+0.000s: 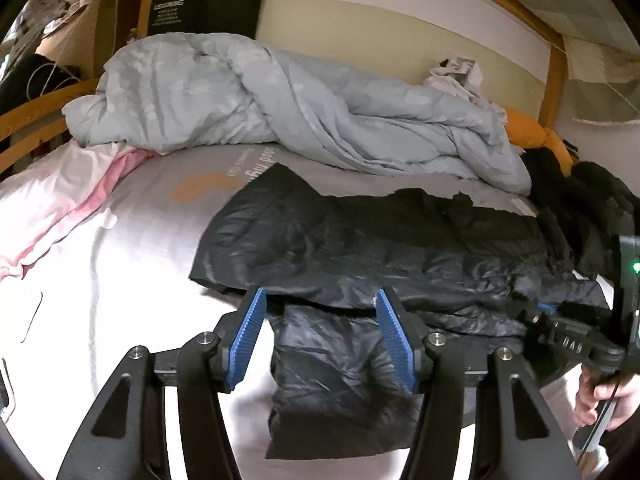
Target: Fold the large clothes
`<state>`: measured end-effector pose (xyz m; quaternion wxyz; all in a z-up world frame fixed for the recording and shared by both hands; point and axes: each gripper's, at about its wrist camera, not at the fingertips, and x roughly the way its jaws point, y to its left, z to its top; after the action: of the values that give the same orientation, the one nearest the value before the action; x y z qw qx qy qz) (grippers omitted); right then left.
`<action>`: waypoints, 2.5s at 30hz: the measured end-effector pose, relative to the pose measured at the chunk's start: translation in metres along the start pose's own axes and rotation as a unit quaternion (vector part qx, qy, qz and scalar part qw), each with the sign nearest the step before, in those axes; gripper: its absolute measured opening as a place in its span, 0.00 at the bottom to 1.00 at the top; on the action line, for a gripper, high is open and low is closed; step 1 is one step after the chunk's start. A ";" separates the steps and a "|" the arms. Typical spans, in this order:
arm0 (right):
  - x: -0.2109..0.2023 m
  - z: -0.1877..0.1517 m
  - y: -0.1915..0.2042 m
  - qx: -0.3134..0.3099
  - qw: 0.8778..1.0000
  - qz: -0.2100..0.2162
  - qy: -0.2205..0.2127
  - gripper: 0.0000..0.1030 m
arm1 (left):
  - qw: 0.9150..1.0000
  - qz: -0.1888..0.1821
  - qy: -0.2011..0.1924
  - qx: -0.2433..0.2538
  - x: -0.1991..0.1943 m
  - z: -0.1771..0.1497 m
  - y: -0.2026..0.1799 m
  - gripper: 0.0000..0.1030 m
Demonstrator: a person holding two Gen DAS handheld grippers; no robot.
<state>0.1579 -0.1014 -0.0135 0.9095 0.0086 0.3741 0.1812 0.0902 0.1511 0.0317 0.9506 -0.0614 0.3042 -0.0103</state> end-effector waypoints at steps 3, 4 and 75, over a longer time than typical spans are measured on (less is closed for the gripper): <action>-0.014 0.020 -0.015 -0.011 0.998 -0.050 -0.027 0.11 | 1.000 0.003 0.003 -0.011 0.003 0.000 0.006 0.56; -0.022 0.030 -0.023 -0.018 0.996 -0.075 -0.040 0.11 | 1.000 0.000 0.005 -0.015 0.003 0.001 0.008 0.56; -0.256 -0.075 -0.382 0.256 0.883 -0.325 -0.223 0.56 | 0.949 -0.214 0.023 0.228 0.035 0.013 -0.417 0.73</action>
<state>0.0628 -0.5534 0.0485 0.9430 0.1592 0.1763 -0.2331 0.1337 -0.2630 0.0732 0.9073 0.0936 0.2953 -0.2844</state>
